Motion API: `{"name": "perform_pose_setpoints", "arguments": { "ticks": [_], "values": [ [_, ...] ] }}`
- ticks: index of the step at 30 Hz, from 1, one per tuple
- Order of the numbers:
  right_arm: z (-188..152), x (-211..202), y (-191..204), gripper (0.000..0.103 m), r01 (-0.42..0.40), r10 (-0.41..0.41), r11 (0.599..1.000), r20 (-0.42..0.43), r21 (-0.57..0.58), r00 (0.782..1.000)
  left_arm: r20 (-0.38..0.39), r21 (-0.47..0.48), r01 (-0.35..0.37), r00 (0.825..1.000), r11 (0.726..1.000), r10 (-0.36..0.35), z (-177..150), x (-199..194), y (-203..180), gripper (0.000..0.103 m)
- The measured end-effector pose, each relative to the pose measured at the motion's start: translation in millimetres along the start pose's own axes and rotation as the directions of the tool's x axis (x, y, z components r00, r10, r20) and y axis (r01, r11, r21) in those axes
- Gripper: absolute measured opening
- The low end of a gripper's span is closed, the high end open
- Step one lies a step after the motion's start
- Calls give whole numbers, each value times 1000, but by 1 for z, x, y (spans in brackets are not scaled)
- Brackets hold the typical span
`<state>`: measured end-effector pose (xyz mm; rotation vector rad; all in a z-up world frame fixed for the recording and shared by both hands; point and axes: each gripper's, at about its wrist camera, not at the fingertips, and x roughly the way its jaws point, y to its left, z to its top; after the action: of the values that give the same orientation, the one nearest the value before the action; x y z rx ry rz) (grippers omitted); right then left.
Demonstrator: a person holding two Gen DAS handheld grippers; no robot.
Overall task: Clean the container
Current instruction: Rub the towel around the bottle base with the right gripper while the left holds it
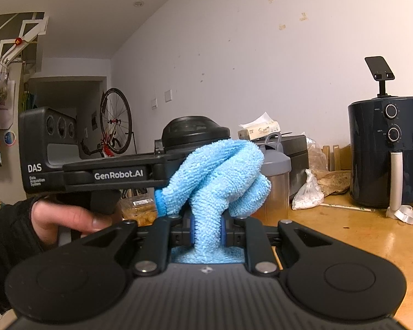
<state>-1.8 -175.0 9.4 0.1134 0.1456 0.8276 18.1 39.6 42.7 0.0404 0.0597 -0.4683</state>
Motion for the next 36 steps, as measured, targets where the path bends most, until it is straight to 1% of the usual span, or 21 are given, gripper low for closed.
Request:
{"name": "perform_pose_setpoints", "arguments": {
  "ticks": [7,19,27,36],
  "values": [
    [-4,-17,-1,11,15,-15,1000,3,1,1000,3,0,2,1000,1000,-2,-1,-3,4,68],
    [-16,-66,-1,11,65,-65,998,2,-7,998,6,-2,2,1000,1000,-2,1,-3,3,68],
    [-19,-65,-6,11,82,-82,997,-14,-8,997,6,-12,6,1000,1000,-6,1,-1,2,68],
    [-19,-62,-7,11,95,-95,995,-6,-14,995,5,-12,6,1000,1000,-5,1,0,2,68]
  ]
}}
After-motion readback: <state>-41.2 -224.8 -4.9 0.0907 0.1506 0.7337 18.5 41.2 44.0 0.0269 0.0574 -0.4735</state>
